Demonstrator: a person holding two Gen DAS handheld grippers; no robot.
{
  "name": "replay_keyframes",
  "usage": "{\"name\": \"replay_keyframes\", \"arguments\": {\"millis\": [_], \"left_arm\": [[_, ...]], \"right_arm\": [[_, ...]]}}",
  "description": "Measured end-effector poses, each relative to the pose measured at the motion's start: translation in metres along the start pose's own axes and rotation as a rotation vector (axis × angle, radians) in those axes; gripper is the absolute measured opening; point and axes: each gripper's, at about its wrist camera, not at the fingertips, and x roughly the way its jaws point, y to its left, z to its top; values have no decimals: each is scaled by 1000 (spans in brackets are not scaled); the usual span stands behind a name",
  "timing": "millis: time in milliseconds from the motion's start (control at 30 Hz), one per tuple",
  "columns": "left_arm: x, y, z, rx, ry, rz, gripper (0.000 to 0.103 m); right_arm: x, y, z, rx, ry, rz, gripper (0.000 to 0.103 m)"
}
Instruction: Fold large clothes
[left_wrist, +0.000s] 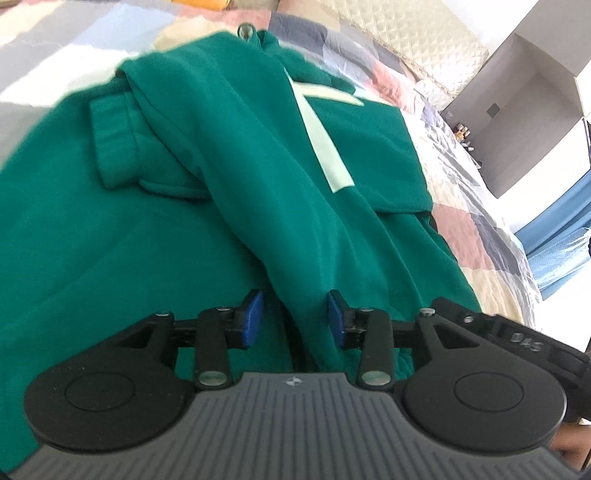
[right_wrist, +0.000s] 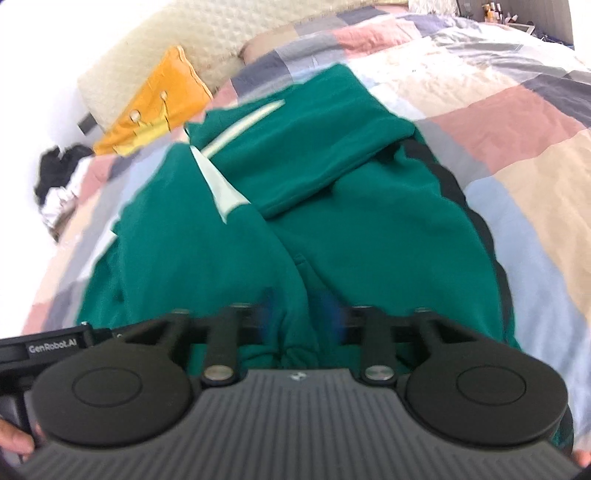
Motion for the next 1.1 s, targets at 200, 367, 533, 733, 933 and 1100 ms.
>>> {"name": "replay_keyframes", "arguments": {"millis": [200,367,533,733,933,1100], "left_arm": [[-37,6,-3,32,-30,51,47],[-70,15,-4,44,-58,110,47],[-112,35,7,74,-78,194,47],[-150,80,15,19,-4,257,61],[-162,119,14,-98,32,298,65],[-149,143,9,-183,91,329,65]], "right_arm": [[-30,-1,-8,31,-15,-8,63],[-56,-4,-6,51,4,6,64],[-73,-17,2,98,59,-13,68],[-75,-44,7,143,122,-108,86],[-64,-78,4,280,196,-156,86],[-53,-96,3,375,231,-186,86]]}}
